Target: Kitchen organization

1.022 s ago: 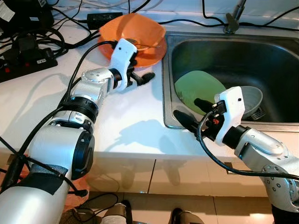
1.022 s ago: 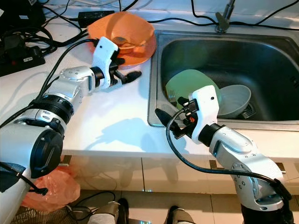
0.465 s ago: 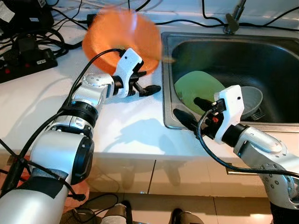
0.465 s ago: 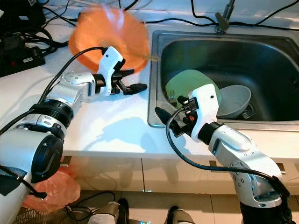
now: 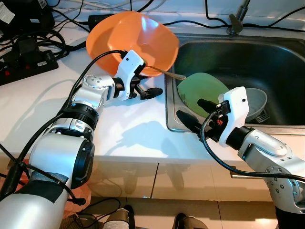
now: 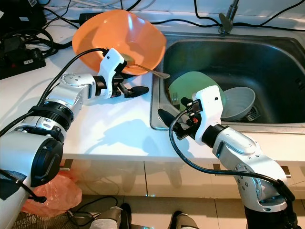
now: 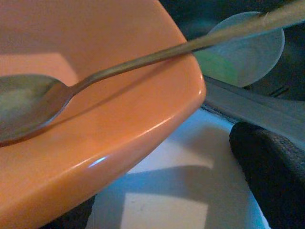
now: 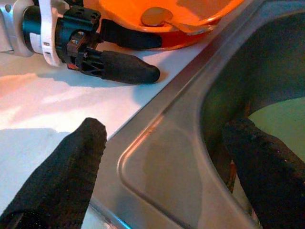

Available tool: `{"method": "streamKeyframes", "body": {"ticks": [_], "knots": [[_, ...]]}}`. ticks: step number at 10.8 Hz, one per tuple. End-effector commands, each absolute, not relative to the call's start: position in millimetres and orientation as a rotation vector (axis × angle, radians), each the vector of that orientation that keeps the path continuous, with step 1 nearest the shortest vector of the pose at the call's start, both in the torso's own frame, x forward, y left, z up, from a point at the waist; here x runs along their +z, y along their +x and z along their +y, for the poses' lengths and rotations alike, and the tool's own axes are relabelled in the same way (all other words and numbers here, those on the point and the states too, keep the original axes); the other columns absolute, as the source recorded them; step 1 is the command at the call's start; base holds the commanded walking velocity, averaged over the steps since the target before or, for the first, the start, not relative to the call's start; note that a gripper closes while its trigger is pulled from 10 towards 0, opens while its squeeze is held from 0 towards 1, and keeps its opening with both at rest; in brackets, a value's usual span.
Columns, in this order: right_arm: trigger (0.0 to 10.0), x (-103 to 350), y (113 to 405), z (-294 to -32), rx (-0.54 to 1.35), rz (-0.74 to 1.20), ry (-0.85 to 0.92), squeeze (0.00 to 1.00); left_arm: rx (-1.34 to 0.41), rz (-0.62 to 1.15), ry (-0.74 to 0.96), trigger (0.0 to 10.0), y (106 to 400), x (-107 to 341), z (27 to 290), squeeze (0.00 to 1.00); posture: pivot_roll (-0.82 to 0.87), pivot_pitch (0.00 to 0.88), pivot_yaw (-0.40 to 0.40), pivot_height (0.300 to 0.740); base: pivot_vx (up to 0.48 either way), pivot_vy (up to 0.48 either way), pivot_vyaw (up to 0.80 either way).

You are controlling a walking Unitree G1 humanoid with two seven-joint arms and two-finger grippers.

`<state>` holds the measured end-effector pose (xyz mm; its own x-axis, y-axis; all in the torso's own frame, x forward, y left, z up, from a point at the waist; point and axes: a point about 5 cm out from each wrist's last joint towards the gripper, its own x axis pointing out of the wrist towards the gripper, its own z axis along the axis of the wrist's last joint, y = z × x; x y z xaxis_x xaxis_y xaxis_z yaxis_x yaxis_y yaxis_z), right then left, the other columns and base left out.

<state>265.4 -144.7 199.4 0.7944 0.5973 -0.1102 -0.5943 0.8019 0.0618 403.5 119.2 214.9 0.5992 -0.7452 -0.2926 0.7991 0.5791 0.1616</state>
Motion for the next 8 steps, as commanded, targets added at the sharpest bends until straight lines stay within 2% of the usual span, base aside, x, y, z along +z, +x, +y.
{"method": "streamKeyframes", "body": {"ticks": [1, 8], "knots": [[10.0, 200.3, 266.2, -142.7, 0.648, 0.119, 0.023, 0.0, -0.892, 0.345, 0.289, 10.0, 397.6, 185.3, 126.6, 0.0, -0.07, 0.157, 0.006, 0.74, 0.0, 0.0, 0.0], [10.0, 200.1, 268.1, -142.9, 0.642, 0.111, 0.025, 0.0, -0.937, 0.252, 0.271, 10.0, 401.9, 212.4, 122.2, 0.0, -0.06, 0.15, 0.013, 0.74, 0.0, 0.0, 0.0]]}}
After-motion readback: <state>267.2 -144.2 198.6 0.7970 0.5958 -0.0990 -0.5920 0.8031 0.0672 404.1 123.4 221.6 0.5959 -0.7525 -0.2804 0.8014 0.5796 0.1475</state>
